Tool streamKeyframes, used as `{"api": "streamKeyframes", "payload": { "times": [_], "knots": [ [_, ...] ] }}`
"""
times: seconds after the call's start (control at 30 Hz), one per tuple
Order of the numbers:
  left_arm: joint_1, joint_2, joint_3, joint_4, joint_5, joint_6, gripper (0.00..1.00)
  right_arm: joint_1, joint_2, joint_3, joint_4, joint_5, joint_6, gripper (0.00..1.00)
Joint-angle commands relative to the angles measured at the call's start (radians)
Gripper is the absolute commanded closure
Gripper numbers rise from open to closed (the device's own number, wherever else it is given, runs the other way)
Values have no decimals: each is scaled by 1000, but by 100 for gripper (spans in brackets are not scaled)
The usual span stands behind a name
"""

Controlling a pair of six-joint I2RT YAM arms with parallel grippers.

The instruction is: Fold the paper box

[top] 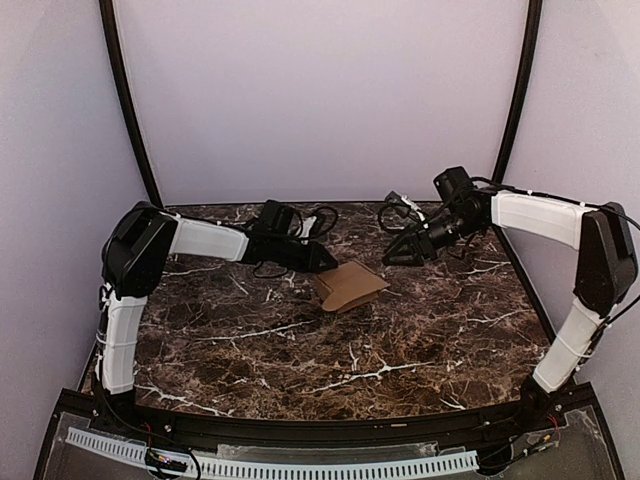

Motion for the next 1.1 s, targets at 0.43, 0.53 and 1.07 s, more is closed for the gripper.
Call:
{"api": "streamKeyframes", "payload": {
  "times": [0.43,0.53,1.07],
  "knots": [
    [44,44,-11,-90,-41,26,78,-9,-32,-4,-20,-14,-59,38],
    [49,40,-11,-103,-65,29,77,-10,-28,-23,0,-1,-82,39],
    [77,-84,-100,-48,-133,20,68,-3,304,187,198,113,-210,37]
  ]
}}
